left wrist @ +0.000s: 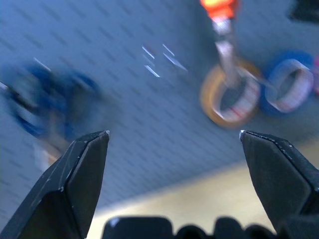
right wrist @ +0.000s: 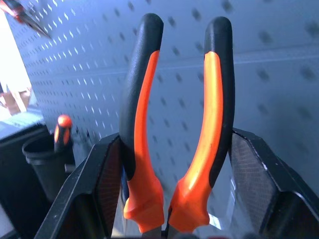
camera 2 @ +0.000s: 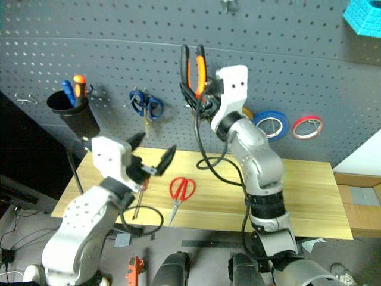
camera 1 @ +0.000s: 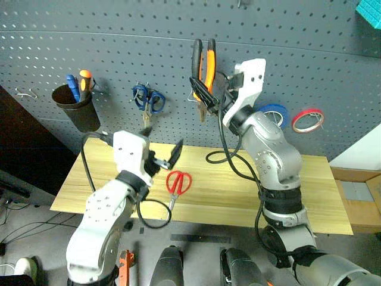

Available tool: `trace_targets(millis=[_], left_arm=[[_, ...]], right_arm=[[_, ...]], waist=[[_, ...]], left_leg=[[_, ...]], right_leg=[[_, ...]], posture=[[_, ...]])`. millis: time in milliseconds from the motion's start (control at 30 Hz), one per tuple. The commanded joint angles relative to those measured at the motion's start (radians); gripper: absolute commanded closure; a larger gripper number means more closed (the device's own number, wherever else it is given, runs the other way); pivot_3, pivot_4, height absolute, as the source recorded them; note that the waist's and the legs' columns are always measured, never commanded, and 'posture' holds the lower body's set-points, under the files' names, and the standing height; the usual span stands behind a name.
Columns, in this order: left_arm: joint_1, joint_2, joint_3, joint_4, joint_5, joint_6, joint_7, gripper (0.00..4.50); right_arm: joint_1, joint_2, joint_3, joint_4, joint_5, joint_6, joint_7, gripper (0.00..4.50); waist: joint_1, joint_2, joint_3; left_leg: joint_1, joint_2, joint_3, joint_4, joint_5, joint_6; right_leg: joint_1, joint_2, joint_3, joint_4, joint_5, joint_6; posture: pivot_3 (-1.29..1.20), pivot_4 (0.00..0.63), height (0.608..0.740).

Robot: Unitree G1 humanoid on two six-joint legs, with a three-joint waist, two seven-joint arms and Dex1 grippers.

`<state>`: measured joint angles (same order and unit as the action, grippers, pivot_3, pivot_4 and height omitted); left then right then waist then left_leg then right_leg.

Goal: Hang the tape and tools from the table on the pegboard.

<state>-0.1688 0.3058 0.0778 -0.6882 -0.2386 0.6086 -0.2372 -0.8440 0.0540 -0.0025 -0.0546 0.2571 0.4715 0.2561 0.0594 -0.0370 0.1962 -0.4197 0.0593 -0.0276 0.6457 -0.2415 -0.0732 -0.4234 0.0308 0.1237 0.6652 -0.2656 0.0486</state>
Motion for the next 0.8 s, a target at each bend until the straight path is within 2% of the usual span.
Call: trace_targets(millis=[33, 167, 333, 567, 800], left_arm=[[-0.042, -0.005, -0.021, 0.053, 0.022, -0.063, -0.002, 0.00], [-0.134, -0.018, -0.054, 0.207, 0.034, -0.110, -0.016, 0.00], [-0.220, -0.019, -0.088, 0.313, 0.041, -0.146, -0.052, 0.00], [-0.269, -0.031, -0.103, 0.383, 0.049, -0.171, -0.066, 0.00], [-0.273, -0.032, -0.104, 0.383, 0.045, -0.152, -0.067, 0.00]], right_arm=[[-0.084, 0.017, -0.026, 0.057, 0.001, -0.149, -0.007, 1.82], [-0.164, 0.037, -0.033, 0.224, -0.034, -0.334, -0.028, 1.82], [-0.253, 0.039, -0.054, 0.436, -0.086, -0.537, -0.101, 1.82], [-0.303, 0.064, -0.062, 0.616, -0.136, -0.722, -0.191, 1.82], [-0.282, 0.095, -0.061, 0.780, -0.159, -0.859, -0.228, 1.82]], waist=[[0.010, 0.000, 0.000], [0.022, 0.000, 0.000], [0.022, 0.000, 0.000], [0.020, 0.000, 0.000], [0.022, 0.000, 0.000]], left_leg=[[0.000, 0.000, 0.000, 0.000, 0.000, 0.000], [0.000, 0.001, 0.000, 0.000, 0.001, -0.001], [0.002, 0.001, 0.001, 0.000, 0.001, -0.002], [0.003, 0.001, 0.002, 0.000, 0.001, -0.002], [0.004, 0.001, 0.001, 0.001, 0.002, -0.002]], right_leg=[[0.000, 0.000, 0.000, 0.000, 0.000, 0.000], [-0.002, 0.000, -0.001, 0.003, 0.001, -0.001], [-0.002, 0.000, -0.001, 0.008, 0.000, -0.002], [-0.003, 0.000, 0.000, 0.012, -0.001, -0.003], [-0.004, 0.001, -0.001, 0.015, -0.002, -0.005]], posture=[[0.25, 0.104, 0.740], [0.26, 0.115, 0.740], [0.26, 0.130, 0.740], [0.27, 0.155, 0.740], [0.29, 0.180, 0.740]])
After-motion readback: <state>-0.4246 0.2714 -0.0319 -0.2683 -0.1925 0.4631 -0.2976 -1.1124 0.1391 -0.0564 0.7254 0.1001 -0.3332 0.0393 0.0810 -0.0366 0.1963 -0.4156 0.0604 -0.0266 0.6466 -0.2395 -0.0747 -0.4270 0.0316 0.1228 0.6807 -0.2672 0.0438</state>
